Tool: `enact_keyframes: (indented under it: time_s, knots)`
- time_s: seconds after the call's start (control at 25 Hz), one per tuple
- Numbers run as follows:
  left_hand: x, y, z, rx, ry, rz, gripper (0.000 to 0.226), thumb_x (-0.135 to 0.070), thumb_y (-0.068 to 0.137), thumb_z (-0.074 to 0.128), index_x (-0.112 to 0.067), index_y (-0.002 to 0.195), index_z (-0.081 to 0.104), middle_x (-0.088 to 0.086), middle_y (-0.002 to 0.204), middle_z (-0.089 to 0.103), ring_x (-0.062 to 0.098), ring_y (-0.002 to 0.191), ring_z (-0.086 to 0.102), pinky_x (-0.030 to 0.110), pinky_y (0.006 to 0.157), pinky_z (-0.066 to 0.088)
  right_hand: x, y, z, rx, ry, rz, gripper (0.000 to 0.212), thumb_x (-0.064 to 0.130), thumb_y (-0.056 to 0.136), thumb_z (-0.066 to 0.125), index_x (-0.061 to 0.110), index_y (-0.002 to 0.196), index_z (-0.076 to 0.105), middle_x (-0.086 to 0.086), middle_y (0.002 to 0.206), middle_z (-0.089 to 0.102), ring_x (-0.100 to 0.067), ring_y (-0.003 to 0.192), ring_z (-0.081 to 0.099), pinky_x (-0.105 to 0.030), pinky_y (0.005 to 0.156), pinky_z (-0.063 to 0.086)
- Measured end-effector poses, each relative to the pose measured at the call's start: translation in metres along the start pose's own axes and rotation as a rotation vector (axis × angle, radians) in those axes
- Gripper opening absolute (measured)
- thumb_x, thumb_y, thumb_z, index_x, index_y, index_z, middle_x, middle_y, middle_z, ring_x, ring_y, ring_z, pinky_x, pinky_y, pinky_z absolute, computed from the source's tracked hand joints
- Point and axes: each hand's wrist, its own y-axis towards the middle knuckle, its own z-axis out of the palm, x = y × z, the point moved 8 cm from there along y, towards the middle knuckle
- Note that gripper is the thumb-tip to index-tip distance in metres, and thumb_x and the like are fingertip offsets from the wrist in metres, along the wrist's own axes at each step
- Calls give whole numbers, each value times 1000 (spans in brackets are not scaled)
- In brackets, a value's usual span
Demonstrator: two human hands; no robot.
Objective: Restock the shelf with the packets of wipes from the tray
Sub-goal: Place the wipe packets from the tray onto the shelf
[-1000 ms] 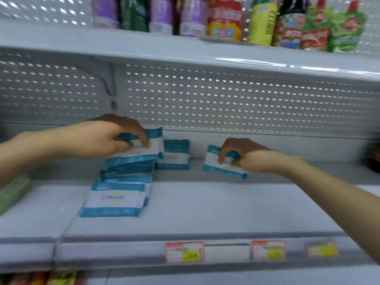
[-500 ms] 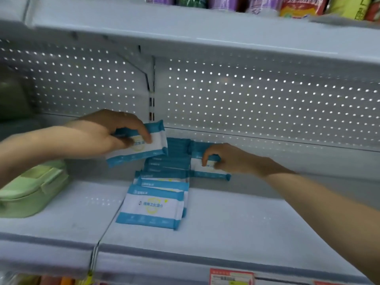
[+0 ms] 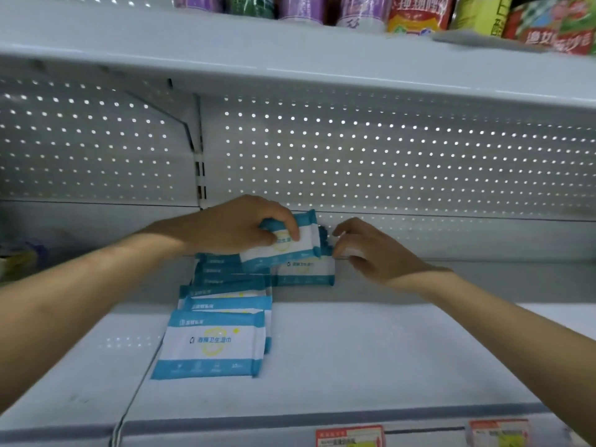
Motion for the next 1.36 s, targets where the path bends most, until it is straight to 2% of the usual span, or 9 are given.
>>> enact_keyframes:
  time_s: [0.12,0.28,0.44,0.56,0.72,0.84,1.0,1.16,1.36]
  knots:
    - [-2,41,28,65,-6,14,37,-11,92,65,-44,105,71,-20,112,66,20,91,64,41,86,53,-13,-44,-24,12,-59,93,39,2,95,57,37,109,65,19,142,40,-1,114,49,-28,90,48]
    - [7,73,71,186,62,19,32,-10,92,65,-38,107,72,-24,104,58,7,92,58,30,82,46,-12,-94,-50,-43,-115,120,40,3,94,55,38,110,65,20,143,38,4,118,46,-20,85,42]
    - [20,76,93,230,117,26,30,-10,94,64,-37,106,71,-26,104,54,2,97,54,25,85,42,-14,-124,-57,-55,-120,142,41,0,91,56,35,108,70,18,142,43,-2,125,49,-22,92,43]
    - [28,76,91,237,149,36,34,-11,91,65,-43,100,70,-19,107,59,6,101,56,37,96,46,-17,-136,-57,-41,-152,137,39,0,90,57,32,109,69,10,142,46,-9,122,51,-25,90,43]
    - [24,74,88,210,235,68,36,-6,87,67,-40,96,73,-11,114,51,10,106,51,39,96,46,-15,-147,-59,-57,-134,131,40,-3,90,56,30,108,68,6,141,49,-17,124,53,-35,93,49]
    - [5,77,84,148,371,128,29,-11,91,64,-37,100,75,-9,129,50,14,110,54,37,93,48,-16,-167,-68,-73,-137,135,39,-5,90,56,29,107,68,6,138,51,-16,124,52,-31,95,47]
    - [-68,98,91,92,438,269,32,-14,92,59,-37,112,69,-14,136,48,12,116,50,30,91,43,-28,-218,-88,-64,-175,228,38,-6,91,57,27,107,70,6,131,55,-11,121,51,-28,94,44]
    - [-198,127,137,145,236,517,32,-13,94,59,-30,120,65,-8,131,56,13,116,55,33,101,44,-45,-288,-113,-36,-209,400,37,-2,89,56,28,107,68,9,120,56,-17,111,55,-38,93,46]
    - [-358,126,206,187,108,834,30,-15,94,59,-27,121,65,-13,110,55,9,97,61,25,83,46,-53,-411,-154,6,-235,684,30,4,89,56,30,104,63,12,106,52,-11,90,58,-38,80,50]
